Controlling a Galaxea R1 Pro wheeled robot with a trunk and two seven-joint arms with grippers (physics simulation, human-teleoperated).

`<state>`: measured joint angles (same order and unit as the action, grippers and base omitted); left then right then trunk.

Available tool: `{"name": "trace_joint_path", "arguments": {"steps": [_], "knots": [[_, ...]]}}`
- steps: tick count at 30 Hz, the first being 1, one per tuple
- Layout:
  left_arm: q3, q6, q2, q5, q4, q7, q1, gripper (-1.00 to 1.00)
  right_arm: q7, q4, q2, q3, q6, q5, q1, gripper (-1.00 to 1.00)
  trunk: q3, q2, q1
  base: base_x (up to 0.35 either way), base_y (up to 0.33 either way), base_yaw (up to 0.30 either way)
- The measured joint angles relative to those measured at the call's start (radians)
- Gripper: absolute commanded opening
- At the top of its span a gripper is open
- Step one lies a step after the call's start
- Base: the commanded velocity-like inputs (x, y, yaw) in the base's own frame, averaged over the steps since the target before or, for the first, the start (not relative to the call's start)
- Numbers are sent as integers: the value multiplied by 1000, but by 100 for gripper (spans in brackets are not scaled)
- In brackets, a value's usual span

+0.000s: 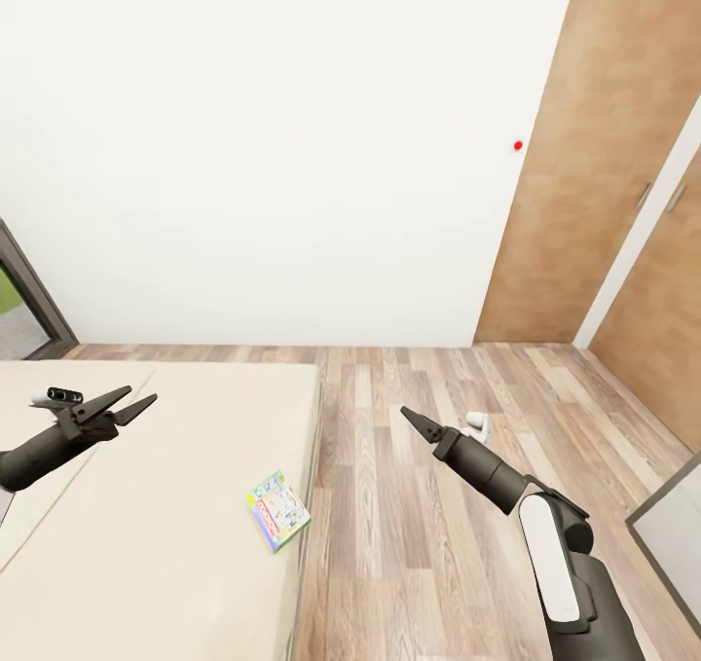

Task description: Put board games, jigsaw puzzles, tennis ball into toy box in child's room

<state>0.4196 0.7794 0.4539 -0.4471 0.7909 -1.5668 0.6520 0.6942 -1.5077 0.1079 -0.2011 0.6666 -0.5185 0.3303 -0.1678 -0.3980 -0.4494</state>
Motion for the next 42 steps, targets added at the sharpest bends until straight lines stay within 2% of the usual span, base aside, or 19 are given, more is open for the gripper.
{"name": "trace_joint_path", "arguments": {"steps": [42], "knots": [[0, 0, 0, 0, 0, 0, 1, 100, 0, 0, 0, 1, 0, 0, 0, 100, 69, 0, 0, 0, 0, 0]]}}
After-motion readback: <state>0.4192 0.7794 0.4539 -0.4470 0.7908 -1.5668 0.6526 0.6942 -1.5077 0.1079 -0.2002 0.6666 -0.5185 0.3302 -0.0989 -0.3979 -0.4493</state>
